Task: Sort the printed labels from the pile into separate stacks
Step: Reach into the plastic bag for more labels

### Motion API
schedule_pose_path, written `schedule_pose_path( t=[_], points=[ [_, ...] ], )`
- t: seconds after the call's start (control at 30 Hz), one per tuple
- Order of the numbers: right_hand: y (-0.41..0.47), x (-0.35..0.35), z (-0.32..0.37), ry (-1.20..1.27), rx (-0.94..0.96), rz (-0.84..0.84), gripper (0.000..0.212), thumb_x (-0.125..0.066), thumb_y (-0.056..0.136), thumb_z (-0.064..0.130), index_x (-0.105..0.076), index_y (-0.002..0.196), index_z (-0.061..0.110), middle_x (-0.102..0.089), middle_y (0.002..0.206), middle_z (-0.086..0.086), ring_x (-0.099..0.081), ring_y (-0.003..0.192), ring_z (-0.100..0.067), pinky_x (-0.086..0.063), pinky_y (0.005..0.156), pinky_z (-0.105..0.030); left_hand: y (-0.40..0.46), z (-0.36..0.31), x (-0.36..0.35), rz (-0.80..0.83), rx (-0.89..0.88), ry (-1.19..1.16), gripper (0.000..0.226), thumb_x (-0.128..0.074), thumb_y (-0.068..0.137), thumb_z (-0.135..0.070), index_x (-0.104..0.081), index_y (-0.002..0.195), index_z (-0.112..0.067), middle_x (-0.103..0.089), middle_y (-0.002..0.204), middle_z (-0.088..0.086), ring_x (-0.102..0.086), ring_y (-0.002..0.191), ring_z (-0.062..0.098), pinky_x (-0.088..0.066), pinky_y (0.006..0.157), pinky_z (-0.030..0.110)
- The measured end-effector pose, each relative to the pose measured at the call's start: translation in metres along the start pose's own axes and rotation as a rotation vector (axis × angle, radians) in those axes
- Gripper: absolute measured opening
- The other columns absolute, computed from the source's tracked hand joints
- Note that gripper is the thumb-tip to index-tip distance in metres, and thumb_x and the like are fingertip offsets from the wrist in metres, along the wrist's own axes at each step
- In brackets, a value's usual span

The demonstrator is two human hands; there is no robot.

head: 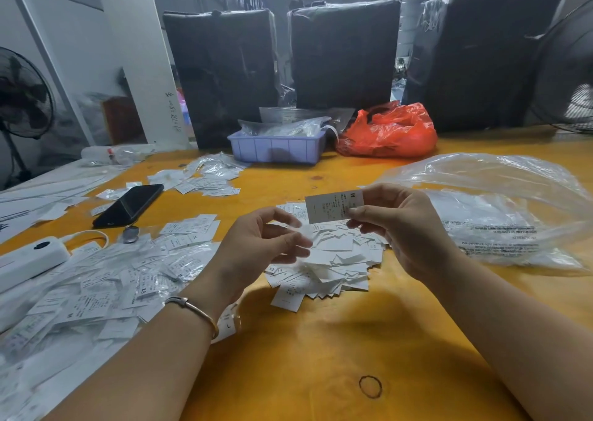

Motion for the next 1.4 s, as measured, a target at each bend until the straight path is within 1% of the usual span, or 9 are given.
schedule_pose_path(
  t=[0.17,0.37,0.43,0.5,0.57,0.77,0.97,1.27,1.4],
  points=[
    [-0.002,-0.002,0.003,-0.019,0.018,0.013,0.014,-0.069,0.077,-0.006,-0.07,0.087,0.004,-0.073,0.085,-0.017,-0.064,0.064,-0.019,-0.05,0.065,-0.028,-0.001,0.0,-0.001,0.008,-0.011,-0.009,0.013,-0.068,0.087,-0.009,-0.068,0.099,-0.005,-0.077,0.086,0.012,-0.075,0.081,0.025,-0.061,0.071,0.029],
    [-0.002,0.0,0.01,0.06,-0.019,-0.029,0.019,-0.065,0.08,0.001,-0.06,0.065,0.012,-0.064,0.076,-0.013,-0.054,0.077,-0.021,-0.04,0.073,-0.03,0.0,0.0,-0.001,0.011,-0.019,0.037,0.016,-0.066,0.089,-0.011,-0.067,0.098,0.002,-0.077,0.088,0.01,-0.074,0.083,0.021,-0.059,0.075,0.031],
    [0.0,0.001,0.013,0.113,-0.023,-0.024,0.021,-0.057,0.083,-0.002,-0.054,0.068,0.012,-0.065,0.077,-0.012,-0.06,0.08,-0.021,-0.046,0.074,-0.03,-0.001,-0.001,-0.002,0.011,-0.043,0.047,0.012,-0.071,0.084,-0.006,-0.072,0.095,0.0,-0.077,0.085,0.007,-0.071,0.079,0.013,-0.057,0.072,0.025],
    [-0.001,0.002,0.016,0.104,0.023,-0.025,0.015,-0.054,0.085,-0.005,-0.055,0.076,0.007,-0.067,0.073,-0.011,-0.065,0.071,-0.017,-0.053,0.063,-0.023,-0.001,-0.002,-0.001,-0.002,-0.065,0.04,0.013,-0.074,0.078,-0.002,-0.075,0.091,-0.003,-0.076,0.082,0.003,-0.07,0.077,0.008,-0.055,0.068,0.017],
    [-0.003,0.001,0.019,0.041,0.097,-0.018,0.006,-0.057,0.084,-0.007,-0.06,0.083,-0.002,-0.066,0.066,-0.008,-0.062,0.061,-0.014,-0.05,0.056,-0.017,-0.002,-0.003,0.0,-0.021,-0.081,0.016,0.017,-0.078,0.072,-0.004,-0.074,0.089,-0.005,-0.076,0.082,0.002,-0.071,0.079,0.009,-0.054,0.07,0.016],
    [-0.006,-0.006,0.019,-0.021,0.132,0.086,0.007,-0.071,0.078,0.005,-0.073,0.083,0.008,-0.067,0.068,-0.001,-0.059,0.062,-0.008,-0.048,0.059,-0.013,-0.002,-0.005,0.0,-0.032,-0.133,0.012,0.03,-0.08,0.063,-0.023,-0.072,0.088,-0.008,-0.073,0.079,-0.003,-0.068,0.078,0.007,-0.054,0.072,0.016],
    [-0.007,-0.009,0.019,0.043,0.096,0.101,0.026,-0.075,0.065,0.012,-0.071,0.09,0.004,-0.071,0.073,-0.001,-0.061,0.06,-0.01,-0.051,0.061,-0.015,-0.003,-0.007,-0.001,0.007,-0.153,0.022,0.026,-0.075,0.071,-0.027,-0.07,0.086,-0.006,-0.073,0.077,0.003,-0.066,0.073,0.011,-0.053,0.067,0.019],
    [-0.007,-0.01,0.019,0.082,0.061,0.128,0.021,-0.072,0.068,0.014,-0.071,0.087,0.006,-0.07,0.071,-0.005,-0.061,0.06,-0.01,-0.049,0.057,-0.016,-0.003,-0.006,0.0,0.06,-0.111,0.031,0.008,-0.066,0.086,-0.002,-0.067,0.095,-0.002,-0.076,0.087,0.01,-0.07,0.077,0.018,-0.055,0.068,0.022],
    [-0.007,-0.009,0.018,0.069,0.063,0.131,0.016,-0.072,0.067,0.016,-0.073,0.082,0.01,-0.069,0.072,-0.007,-0.06,0.061,-0.012,-0.048,0.058,-0.016,-0.004,-0.008,-0.002,0.055,-0.113,0.004,0.022,-0.075,0.077,-0.005,-0.067,0.096,-0.005,-0.077,0.089,0.009,-0.071,0.08,0.021,-0.056,0.069,0.023]
  ],
)
Point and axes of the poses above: each hand's wrist, its own y-axis towards the middle knuckle, its own x-axis out of the back of the hand, z = x × y, the point moved 4 cm from there along y, towards the middle knuckle
